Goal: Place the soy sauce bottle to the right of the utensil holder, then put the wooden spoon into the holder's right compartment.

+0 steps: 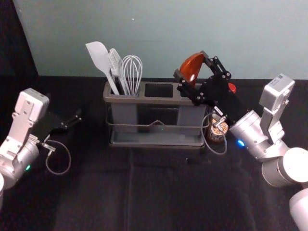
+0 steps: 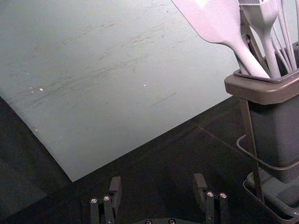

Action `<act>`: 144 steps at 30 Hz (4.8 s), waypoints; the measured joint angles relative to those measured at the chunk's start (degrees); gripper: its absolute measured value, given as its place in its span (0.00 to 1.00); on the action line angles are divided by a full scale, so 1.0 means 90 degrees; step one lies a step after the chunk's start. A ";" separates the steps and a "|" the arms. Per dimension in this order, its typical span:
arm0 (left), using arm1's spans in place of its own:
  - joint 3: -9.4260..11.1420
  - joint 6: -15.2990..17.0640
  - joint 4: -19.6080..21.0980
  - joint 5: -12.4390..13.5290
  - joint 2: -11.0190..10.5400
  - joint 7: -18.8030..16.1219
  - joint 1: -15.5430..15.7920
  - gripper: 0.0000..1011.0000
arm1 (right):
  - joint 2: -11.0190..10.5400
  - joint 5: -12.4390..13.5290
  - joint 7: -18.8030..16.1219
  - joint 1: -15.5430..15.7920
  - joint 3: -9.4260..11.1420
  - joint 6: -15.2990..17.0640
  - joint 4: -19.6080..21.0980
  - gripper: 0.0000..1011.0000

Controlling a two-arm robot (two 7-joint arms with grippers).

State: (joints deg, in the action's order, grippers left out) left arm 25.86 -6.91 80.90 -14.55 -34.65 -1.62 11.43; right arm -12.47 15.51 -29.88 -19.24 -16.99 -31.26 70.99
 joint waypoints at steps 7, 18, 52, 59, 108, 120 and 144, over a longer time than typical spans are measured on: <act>0.0000 0.0000 0.0000 0.0000 0.0000 0.0000 0.0000 0.99 | -0.0011 0.0002 0.0054 0.0050 0.0051 0.0016 0.0044 0.84; 0.0000 0.0000 0.0000 0.0000 0.0000 0.0000 0.0000 0.99 | 0.0014 0.0035 0.0189 0.0194 0.0185 0.0012 0.0284 0.99; 0.0000 0.0000 0.0000 0.0000 0.0000 0.0000 0.0000 0.99 | -0.0855 -0.0842 0.1711 0.3616 0.1162 0.2754 0.4224 0.99; 0.0000 0.0000 0.0000 0.0000 0.0000 0.0000 -0.0001 0.99 | -0.0812 -0.0985 0.1998 0.3786 0.1513 0.3158 0.4191 0.99; 0.0000 0.0000 0.0000 0.0000 0.0000 0.0000 0.0000 0.99 | -0.0461 -0.1727 0.2003 0.1183 0.1377 0.3656 0.1449 0.99; 0.0000 0.0000 0.0000 0.0000 0.0000 0.0000 0.0000 0.99 | -0.0466 -0.1718 0.2006 0.1185 0.1381 0.3656 0.1459 0.99; 0.0000 0.0000 0.0000 0.0000 0.0000 0.0000 0.0000 0.99 | -0.0472 -0.1701 0.2010 0.1191 0.1387 0.3663 0.1467 0.99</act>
